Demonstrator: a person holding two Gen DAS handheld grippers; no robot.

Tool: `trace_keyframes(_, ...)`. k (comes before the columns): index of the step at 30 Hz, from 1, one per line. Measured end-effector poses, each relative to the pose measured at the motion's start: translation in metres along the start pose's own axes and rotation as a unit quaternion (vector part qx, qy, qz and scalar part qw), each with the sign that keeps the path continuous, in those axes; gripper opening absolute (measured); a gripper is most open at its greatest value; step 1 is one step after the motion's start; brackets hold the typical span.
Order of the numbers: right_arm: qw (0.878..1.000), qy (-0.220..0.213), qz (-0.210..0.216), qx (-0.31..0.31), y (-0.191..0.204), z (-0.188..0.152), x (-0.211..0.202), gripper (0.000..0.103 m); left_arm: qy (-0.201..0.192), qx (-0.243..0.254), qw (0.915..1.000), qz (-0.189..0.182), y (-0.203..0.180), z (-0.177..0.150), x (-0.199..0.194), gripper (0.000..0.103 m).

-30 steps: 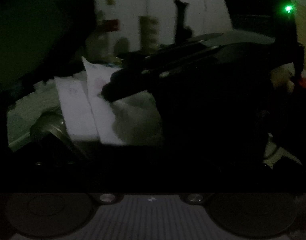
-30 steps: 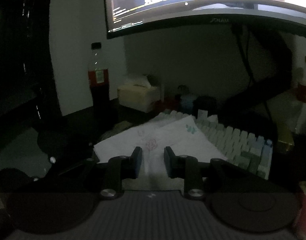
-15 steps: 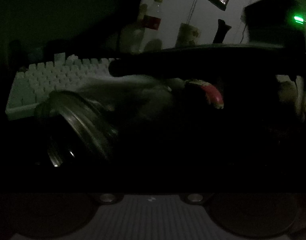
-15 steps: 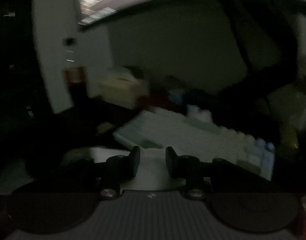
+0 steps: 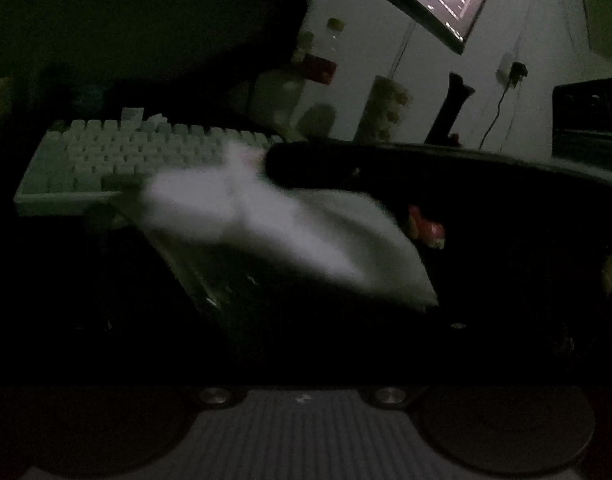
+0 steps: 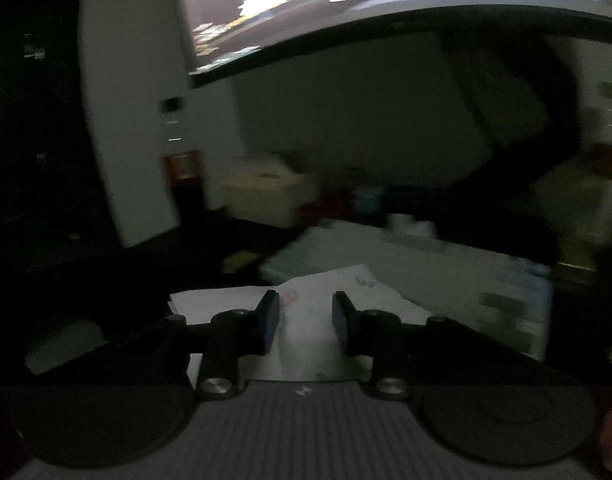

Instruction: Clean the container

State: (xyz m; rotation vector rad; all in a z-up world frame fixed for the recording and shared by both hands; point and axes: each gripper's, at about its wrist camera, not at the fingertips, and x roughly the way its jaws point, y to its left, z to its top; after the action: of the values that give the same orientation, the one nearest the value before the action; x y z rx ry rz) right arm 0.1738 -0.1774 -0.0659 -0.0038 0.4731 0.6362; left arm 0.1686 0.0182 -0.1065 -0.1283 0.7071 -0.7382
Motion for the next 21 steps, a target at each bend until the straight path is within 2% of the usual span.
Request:
trace_keyframes(2, 1.000, 0.001, -0.022, 0.009, -0.001, -0.001, -0.005, 0.036, 0.003, 0.005, 1.0000, -0.002, -0.004, -0.001, -0.001, 0.102)
trace_keyframes(6, 1.000, -0.002, -0.008, -0.010, 0.018, -0.004, -0.010, 0.036, 0.005, 0.003, 0.9999, -0.015, -0.005, -0.003, -0.003, 0.102)
trace_keyframes(15, 0.997, -0.005, -0.044, 0.058, 0.001, -0.008, -0.015, 0.038, 0.002, 0.002, 0.9997, -0.023, -0.011, -0.012, -0.009, 0.102)
trace_keyframes(18, 1.000, -0.011, -0.019, 0.006, 0.027, -0.011, -0.023, 0.039, 0.002, -0.008, 0.9996, -0.028, -0.014, -0.015, -0.011, 0.102)
trace_keyframes(21, 1.000, -0.011, 0.005, -0.013, 0.042, -0.016, -0.031, 0.038, 0.003, -0.006, 0.9994, -0.034, -0.021, -0.020, -0.015, 0.102)
